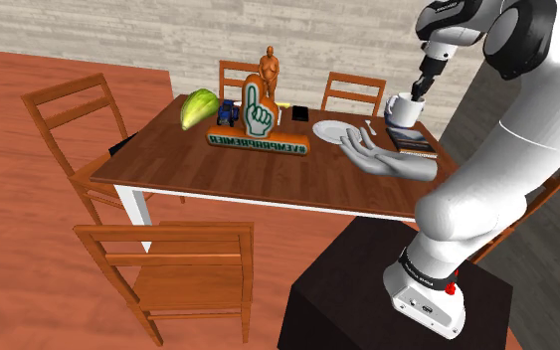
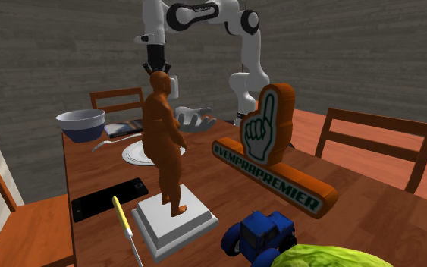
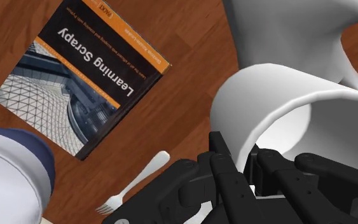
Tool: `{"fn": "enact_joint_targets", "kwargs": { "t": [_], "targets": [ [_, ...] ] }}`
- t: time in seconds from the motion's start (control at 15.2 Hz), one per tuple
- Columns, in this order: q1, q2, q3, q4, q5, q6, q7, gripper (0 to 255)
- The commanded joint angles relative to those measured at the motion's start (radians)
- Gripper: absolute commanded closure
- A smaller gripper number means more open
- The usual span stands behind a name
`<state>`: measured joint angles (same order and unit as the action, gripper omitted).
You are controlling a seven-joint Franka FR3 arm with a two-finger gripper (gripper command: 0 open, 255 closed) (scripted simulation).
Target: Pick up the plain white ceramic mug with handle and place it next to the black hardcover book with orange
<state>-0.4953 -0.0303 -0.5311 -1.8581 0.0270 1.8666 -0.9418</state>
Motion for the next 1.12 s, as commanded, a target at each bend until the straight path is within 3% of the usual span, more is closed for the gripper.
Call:
{"fn": "enact_joint_targets", "kwargs": {
  "t": [0.0,0.79,1.06],
  "targets": [
    [-0.024,-0.003,-0.025,-0.007,0.0,0.003,-0.051,255],
    [-0.176,0.102,-0.176,0.099,0.073,-0.036,-0.37,255],
    [-0.177,0.107,-0.174,0.05,0.078,0.017,-0.375,255]
  ]
}}
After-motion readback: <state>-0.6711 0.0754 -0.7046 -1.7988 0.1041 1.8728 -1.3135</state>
